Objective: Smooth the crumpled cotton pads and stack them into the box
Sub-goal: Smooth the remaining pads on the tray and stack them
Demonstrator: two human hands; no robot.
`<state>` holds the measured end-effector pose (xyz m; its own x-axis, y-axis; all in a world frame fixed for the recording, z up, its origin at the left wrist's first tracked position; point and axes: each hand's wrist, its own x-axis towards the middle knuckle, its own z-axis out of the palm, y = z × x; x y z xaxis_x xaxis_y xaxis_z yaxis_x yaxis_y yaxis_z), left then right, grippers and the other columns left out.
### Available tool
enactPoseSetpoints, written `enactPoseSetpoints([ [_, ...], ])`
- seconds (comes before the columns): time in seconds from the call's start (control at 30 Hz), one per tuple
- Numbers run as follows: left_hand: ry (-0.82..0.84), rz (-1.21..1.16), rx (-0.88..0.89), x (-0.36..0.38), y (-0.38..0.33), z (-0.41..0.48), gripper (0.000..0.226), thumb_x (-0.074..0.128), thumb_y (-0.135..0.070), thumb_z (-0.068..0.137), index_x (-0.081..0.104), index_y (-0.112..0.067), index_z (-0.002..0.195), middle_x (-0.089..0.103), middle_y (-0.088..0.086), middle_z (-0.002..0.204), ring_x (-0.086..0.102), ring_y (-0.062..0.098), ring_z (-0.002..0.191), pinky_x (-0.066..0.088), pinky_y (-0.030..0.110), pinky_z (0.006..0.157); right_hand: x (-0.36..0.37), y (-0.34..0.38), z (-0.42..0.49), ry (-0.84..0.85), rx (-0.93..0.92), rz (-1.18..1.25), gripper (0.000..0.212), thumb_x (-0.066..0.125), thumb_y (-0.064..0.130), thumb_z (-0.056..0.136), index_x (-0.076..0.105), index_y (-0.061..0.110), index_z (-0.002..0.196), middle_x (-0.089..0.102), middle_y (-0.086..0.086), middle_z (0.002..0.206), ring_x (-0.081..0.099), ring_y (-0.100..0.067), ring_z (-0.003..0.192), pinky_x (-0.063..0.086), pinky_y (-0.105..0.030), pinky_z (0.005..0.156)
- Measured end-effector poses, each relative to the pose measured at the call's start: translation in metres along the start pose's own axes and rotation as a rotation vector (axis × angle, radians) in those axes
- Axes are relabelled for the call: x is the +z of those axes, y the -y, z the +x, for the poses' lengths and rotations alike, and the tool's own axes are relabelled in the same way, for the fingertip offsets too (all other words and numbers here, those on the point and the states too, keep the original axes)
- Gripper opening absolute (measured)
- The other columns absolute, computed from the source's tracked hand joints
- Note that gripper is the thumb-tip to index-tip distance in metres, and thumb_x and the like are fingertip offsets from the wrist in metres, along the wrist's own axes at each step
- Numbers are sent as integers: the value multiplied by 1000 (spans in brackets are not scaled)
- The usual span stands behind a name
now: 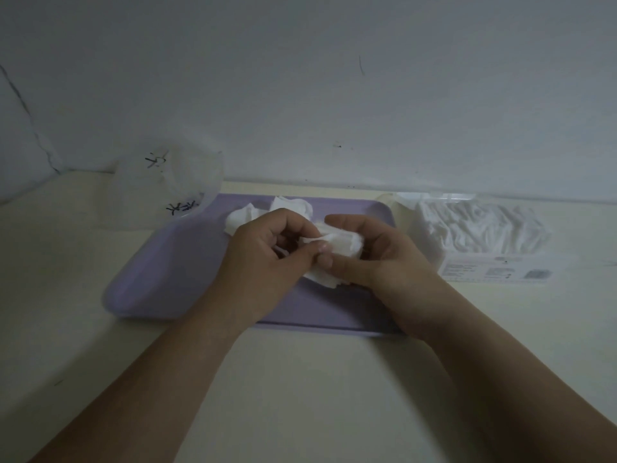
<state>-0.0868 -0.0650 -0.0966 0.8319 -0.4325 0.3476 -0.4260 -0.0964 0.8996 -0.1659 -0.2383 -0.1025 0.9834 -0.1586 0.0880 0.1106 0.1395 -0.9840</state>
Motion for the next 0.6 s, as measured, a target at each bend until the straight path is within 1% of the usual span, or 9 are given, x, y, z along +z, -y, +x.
enactPoseSetpoints([
  [0.03, 5, 0, -8, 0, -1, 0, 14, 84, -15, 84, 74, -24, 87, 72, -2, 77, 62, 8, 68, 52, 21, 66, 1, -1, 1, -50, -8, -29, 52, 85, 5, 77, 67, 11, 126, 77, -7, 105, 71, -17, 95, 58, -30, 82],
  [0.13, 19, -71, -76, -3, 0, 1, 17, 82, -11, 85, 74, -22, 95, 72, -3, 83, 64, 11, 73, 53, 20, 68, -1, -3, 4, -144, -3, -14, 40, 76, -2, 89, 68, 13, 126, 76, -17, 115, 70, -19, 96, 58, -35, 88],
  [0.2, 47, -101, -140, -5, 0, 1, 20, 82, -9, 84, 73, -22, 97, 72, -1, 82, 64, 12, 74, 51, 20, 63, -1, -2, 4, -164, -3, 47, 37, 72, -3, 92, 68, 14, 124, 77, -13, 110, 71, -18, 95, 59, -35, 87],
  [0.23, 72, -99, -163, -5, 0, 1, 21, 82, -11, 84, 72, -22, 98, 74, 3, 84, 64, 12, 74, 50, 21, 62, -1, -1, 3, -169, -13, 55, 36, 71, -3, 93, 68, 14, 124, 76, -11, 109, 71, -17, 94, 59, -34, 86],
  [0.3, 104, -92, -181, -4, 1, 1, 23, 83, -12, 83, 71, -23, 99, 75, 13, 90, 65, 16, 73, 50, 25, 61, 1, 1, 1, -179, -35, 19, 32, 70, 2, 95, 69, 17, 124, 75, -14, 115, 71, -18, 96, 60, -37, 88],
  [0.37, 115, -110, -179, -4, 1, 1, 24, 83, -10, 83, 71, -21, 102, 73, 18, 91, 65, 19, 73, 52, 27, 61, 2, 1, 0, -200, -46, 0, 28, 68, 7, 98, 71, 19, 123, 72, -17, 124, 71, -21, 100, 61, -41, 92],
  [0.43, 125, -150, -177, -4, 0, 1, 27, 82, -7, 83, 70, -18, 104, 73, 16, 85, 65, 18, 71, 54, 28, 62, 3, 2, 0, -209, -47, -9, 24, 67, 13, 99, 73, 23, 121, 70, -16, 125, 72, -25, 101, 63, -42, 91],
  [0.5, 121, -198, -183, -3, 0, 1, 28, 82, -4, 83, 68, -14, 106, 73, 10, 78, 66, 18, 70, 54, 28, 65, 5, 2, -1, -193, -51, -62, 21, 67, 21, 101, 73, 25, 121, 71, -16, 123, 71, -26, 100, 61, -44, 87],
  [0.6, 93, -232, -185, -1, 1, 0, 28, 82, -1, 83, 67, -10, 106, 74, 9, 76, 68, 21, 68, 56, 29, 67, 11, 0, -2, -140, -48, -146, 20, 62, 30, 104, 69, 27, 123, 74, -9, 114, 69, -20, 98, 60, -50, 89],
])
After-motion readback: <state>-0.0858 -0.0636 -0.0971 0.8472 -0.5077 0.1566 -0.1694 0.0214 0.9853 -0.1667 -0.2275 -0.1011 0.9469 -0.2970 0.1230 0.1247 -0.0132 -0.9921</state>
